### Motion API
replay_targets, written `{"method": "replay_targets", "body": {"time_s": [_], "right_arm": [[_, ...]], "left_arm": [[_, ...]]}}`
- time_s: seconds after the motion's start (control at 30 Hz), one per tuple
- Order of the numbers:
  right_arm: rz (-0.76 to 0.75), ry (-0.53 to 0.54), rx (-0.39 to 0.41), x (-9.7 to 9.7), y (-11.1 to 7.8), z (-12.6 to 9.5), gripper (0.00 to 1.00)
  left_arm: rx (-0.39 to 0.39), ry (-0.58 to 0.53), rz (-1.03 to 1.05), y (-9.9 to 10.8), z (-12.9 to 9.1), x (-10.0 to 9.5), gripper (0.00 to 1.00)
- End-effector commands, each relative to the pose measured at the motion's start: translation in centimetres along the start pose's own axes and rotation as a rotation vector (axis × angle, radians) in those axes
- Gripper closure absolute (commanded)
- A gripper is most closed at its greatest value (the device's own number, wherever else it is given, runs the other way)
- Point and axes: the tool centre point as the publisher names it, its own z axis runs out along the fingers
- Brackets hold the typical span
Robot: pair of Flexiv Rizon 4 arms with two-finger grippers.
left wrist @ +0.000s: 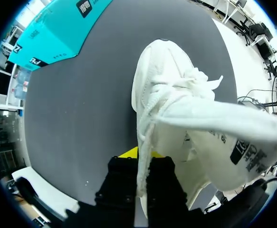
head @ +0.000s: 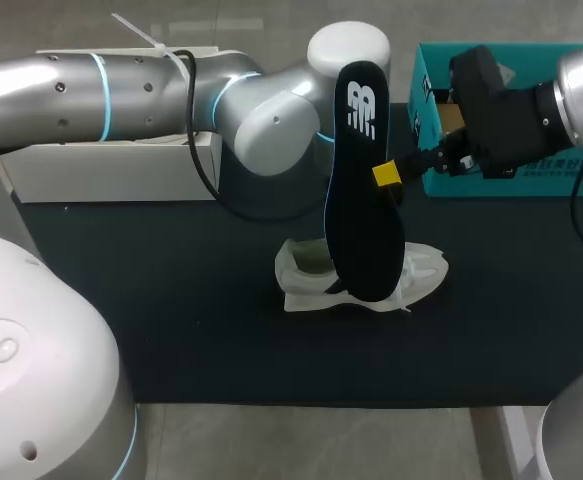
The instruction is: Take the shoe out of the shoebox, open the shoe tongue, remove and reinsert the insole, then place the shoe into the shoebox
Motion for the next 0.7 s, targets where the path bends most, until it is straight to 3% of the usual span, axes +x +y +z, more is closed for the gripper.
{"method": "replay_targets", "body": {"time_s": [0.03,0.53,0.63,0.7], "right_arm": [[0.001,0.0,0.003,-0.1,0.2,0.3,1.0],[0.001,0.0,0.003,-0.1,0.2,0.3,1.0],[0.001,0.0,0.003,-0.1,0.2,0.3,1.0],[0.001,0.0,0.003,-0.1,0.2,0.3,1.0]], "left_arm": [[0.002,-0.005,0.001,0.2,-0.2,0.2,1.0],[0.004,-0.004,0.004,0.3,-0.4,-0.1,1.0],[0.028,0.014,0.082,0.3,-1.4,-1.0,1.0],[0.003,0.043,0.183,0.1,-2.0,-1.5,1.0]]}}
